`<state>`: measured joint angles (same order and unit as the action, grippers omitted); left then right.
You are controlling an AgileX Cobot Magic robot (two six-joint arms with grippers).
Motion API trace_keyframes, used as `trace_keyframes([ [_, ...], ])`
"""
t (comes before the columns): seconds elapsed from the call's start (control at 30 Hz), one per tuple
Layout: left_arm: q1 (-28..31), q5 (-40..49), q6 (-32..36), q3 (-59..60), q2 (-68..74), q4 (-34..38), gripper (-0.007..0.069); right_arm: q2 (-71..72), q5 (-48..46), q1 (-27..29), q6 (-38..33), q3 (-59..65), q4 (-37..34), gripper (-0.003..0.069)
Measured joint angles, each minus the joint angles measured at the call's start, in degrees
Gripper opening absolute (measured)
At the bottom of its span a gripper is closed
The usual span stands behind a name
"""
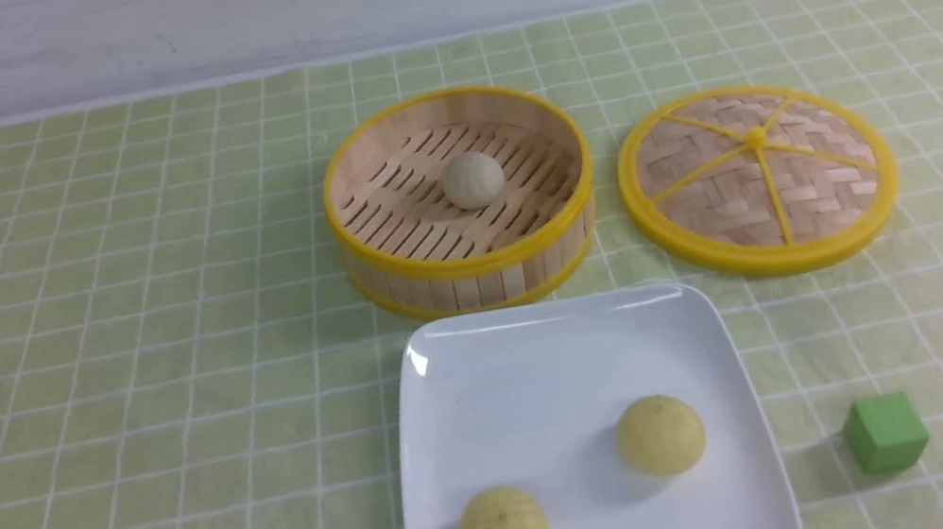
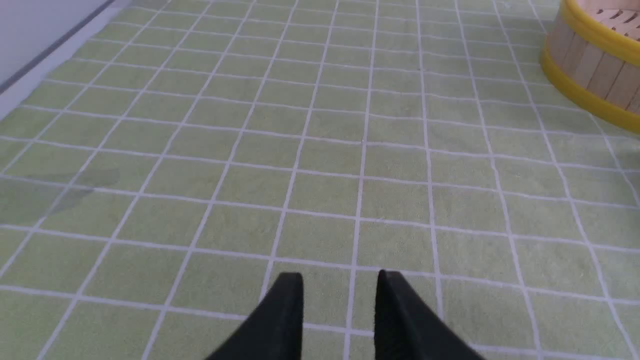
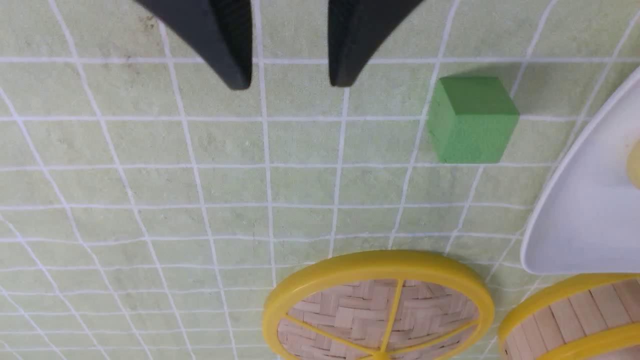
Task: Put the steamed buns into the plate on the green tablecloth.
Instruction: 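Reach toward a bun in the bamboo steamer with the right gripper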
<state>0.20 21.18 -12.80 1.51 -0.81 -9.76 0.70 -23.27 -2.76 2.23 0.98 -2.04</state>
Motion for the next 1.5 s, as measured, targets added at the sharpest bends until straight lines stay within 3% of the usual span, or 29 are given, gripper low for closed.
trace_keyframes([
  [1.3, 0.0, 0.0, 0.0, 0.0, 0.0, -0.06, 0.0236, 0.0, 0.0, 0.0, 0.0, 0.0, 0.0, 0.024],
  [1.4, 0.0, 0.0, 0.0, 0.0, 0.0, -0.06, 0.0236, 0.0, 0.22, 0.0, 2.23, 0.0, -2.8, 0.024],
  [1.5, 0.0, 0.0, 0.0, 0.0, 0.0, -0.06, 0.0236, 0.0, 0.59, 0.0, 11.78, 0.29, -16.4, 0.024],
])
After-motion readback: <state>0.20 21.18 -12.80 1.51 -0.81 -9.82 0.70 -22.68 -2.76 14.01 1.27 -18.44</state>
